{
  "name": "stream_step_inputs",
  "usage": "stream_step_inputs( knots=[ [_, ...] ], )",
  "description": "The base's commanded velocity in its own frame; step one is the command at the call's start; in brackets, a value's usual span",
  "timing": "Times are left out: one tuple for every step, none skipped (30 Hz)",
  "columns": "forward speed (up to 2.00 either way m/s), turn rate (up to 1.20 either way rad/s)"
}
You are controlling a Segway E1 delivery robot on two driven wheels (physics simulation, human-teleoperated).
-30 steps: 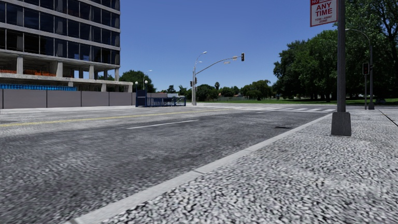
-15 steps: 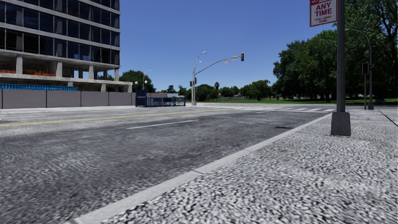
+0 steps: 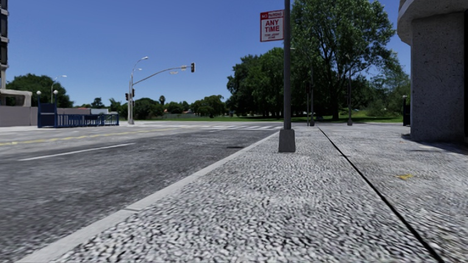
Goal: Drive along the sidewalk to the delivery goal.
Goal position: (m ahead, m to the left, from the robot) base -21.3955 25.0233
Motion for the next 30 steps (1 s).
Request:
stream_step_inputs(
  knots=[
    [0.0, -1.2],
    [0.0, -1.03],
    [0.0, -0.85],
    [0.0, -0.85],
    [0.0, -0.1],
    [0.0, -0.03],
    [0.0, -0.01],
    [0.0, -0.01],
    [0.01, 0.0],
    [1.4, 0.0],
    [2.0, 0.0],
    [2.0, 0.0],
    [2.0, 0.0],
    [2.0, 0.0],
    [2.0, 0.0],
    [2.0, 0.0],
    [2.0, 0.0],
    [2.0, 0.0],
    [2.0, 0.0],
    [2.0, 0.0],
    [2.0, 0.0],
    [2.0, 0.0],
    [2.0, 0.0],
    [2.0, 0.0],
    [2.0, 0.0],
    [2.0, 0.0],
    [2.0, -0.1],
    [2.0, -0.82],
    [2.0, -1.2],
    [2.0, -1.2]
  ],
)
